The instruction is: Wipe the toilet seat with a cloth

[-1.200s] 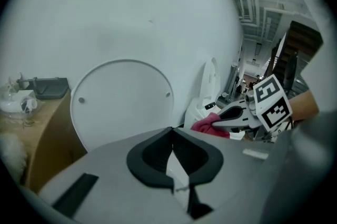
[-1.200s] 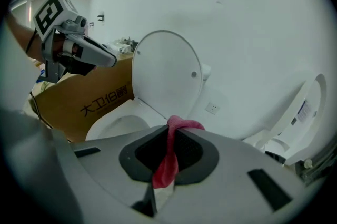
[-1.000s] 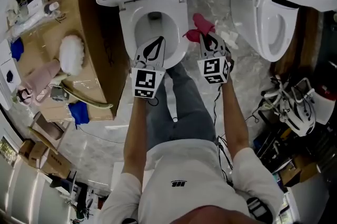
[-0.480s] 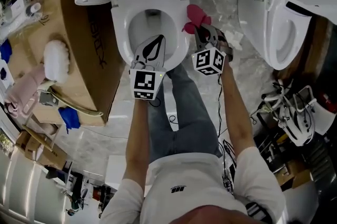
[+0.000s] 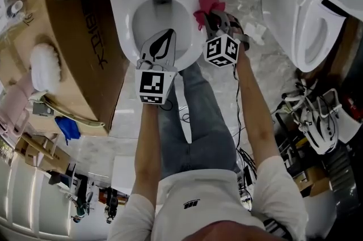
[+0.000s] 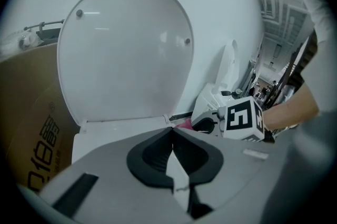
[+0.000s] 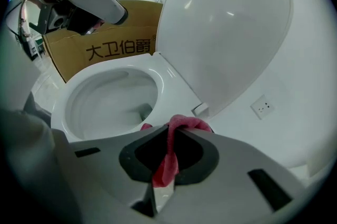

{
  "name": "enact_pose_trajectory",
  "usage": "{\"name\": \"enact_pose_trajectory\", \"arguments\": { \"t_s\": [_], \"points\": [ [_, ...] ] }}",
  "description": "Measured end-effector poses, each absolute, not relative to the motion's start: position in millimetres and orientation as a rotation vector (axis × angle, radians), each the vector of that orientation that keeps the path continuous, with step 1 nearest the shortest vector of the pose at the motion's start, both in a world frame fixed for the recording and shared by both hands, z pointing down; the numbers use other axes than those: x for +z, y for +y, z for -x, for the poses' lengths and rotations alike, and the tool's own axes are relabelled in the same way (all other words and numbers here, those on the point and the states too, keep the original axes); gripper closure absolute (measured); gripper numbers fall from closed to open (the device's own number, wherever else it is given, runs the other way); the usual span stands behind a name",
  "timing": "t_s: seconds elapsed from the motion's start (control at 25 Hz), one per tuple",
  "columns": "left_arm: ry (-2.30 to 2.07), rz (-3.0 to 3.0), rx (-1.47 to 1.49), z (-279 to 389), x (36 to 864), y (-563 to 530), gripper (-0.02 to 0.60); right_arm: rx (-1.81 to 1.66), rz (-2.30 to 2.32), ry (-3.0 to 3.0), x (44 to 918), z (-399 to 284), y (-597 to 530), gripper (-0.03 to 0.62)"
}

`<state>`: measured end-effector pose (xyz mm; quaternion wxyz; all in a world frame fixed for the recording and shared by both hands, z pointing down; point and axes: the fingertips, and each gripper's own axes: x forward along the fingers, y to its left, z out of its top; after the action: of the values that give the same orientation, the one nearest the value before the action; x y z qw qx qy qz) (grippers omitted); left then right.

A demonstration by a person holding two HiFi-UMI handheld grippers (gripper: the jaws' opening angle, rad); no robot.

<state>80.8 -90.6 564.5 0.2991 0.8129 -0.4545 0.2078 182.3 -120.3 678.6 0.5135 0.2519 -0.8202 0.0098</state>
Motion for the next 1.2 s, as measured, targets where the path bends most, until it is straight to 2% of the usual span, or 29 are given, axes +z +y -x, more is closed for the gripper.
{"name": "enact_pose_trajectory", "arguments": {
  "t_s": [0.44,1.2],
  "points": [
    [-1.186,-2.142,0.55,-76.8,575.5,-76.7,0.572,0.049,-0.522,-1.955,716.7,-171.4,-109.2,0.583],
    [-1.076,-2.177,0.591,-83.1,584.7,-41.2,0.572,0.09,-0.497,-1.916,723.2,-178.4,-51.5,0.583]
  ]
}}
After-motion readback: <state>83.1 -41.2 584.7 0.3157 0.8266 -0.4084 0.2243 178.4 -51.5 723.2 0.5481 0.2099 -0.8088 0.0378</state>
